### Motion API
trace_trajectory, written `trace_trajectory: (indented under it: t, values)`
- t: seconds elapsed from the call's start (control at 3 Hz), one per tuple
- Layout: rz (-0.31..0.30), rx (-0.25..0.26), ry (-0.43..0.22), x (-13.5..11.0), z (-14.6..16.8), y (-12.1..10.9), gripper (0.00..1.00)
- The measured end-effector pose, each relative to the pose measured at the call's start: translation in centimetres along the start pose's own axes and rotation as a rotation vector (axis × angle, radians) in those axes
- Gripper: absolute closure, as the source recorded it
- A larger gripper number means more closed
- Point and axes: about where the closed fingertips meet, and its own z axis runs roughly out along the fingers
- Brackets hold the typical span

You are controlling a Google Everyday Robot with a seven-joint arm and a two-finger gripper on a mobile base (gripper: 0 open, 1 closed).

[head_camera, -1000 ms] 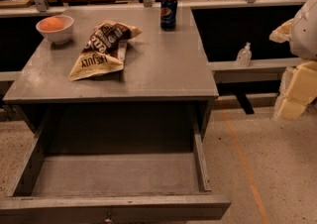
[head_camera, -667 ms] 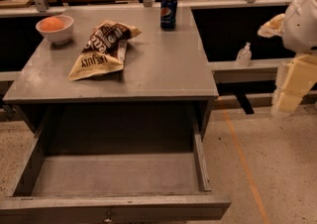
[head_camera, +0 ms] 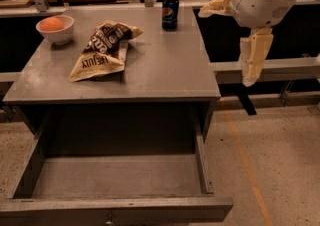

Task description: Place brown chip bag into top drawer

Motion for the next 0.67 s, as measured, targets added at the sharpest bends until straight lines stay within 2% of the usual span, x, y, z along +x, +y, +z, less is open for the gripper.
trace_trajectory:
  t: [0.33, 0.67]
  values:
    - [-0.029, 0.019, 0.007, 0.1, -0.2, -0.1, 0.0]
    - [-0.107, 0.064, 0.039, -1.4, -0.1, -2.2, 0.0]
